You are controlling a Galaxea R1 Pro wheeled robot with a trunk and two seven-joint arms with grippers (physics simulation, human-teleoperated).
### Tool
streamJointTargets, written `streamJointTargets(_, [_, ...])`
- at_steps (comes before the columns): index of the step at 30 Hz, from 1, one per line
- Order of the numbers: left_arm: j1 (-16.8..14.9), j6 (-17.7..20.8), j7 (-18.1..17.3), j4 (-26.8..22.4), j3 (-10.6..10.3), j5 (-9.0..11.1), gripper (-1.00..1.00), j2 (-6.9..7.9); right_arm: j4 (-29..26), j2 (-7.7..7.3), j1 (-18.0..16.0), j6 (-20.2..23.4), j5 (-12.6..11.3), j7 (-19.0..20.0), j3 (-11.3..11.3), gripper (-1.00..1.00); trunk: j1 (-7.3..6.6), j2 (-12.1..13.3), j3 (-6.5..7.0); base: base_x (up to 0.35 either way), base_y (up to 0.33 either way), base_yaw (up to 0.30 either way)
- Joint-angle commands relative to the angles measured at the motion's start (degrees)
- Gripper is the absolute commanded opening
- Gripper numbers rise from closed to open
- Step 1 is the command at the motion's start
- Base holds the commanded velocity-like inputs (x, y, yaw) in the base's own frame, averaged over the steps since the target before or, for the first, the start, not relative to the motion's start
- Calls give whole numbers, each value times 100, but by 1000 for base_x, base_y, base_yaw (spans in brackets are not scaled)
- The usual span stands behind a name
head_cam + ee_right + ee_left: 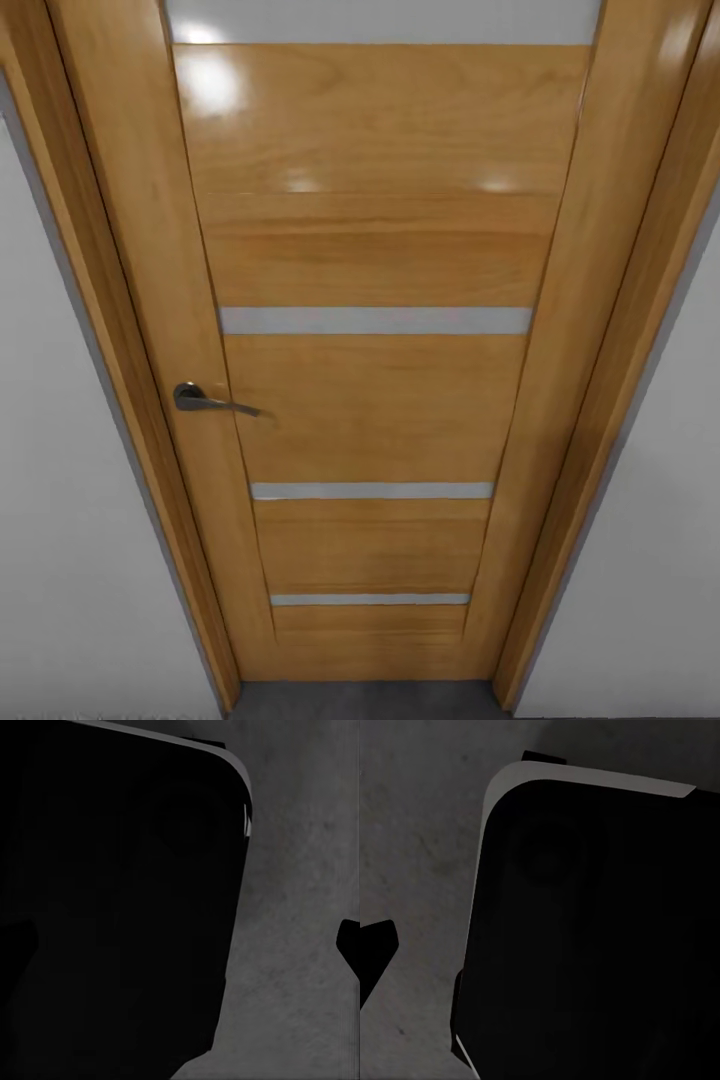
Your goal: Move the two storage containers from the living room to the garage. In the garage, place one container on the floor and stack the other container on top of it (either order is fine).
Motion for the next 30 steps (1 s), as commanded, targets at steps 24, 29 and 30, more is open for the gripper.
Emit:
streamJointTargets(24, [-1,-11,5,-1,0,30,100,-1,-21,-4,-1,-92,40,0,-6,100,0,-2,-4,0,0,15])
streamJointTargets(29, [-2,-11,5,-3,2,28,100,-1,-21,-4,-1,-89,36,-1,-9,100,0,-2,-4,0,0,0])
streamJointTargets(30, [-1,-11,5,-2,1,27,100,-1,-21,-4,-1,-91,37,0,-9,100,0,-2,-4,0,0,0])
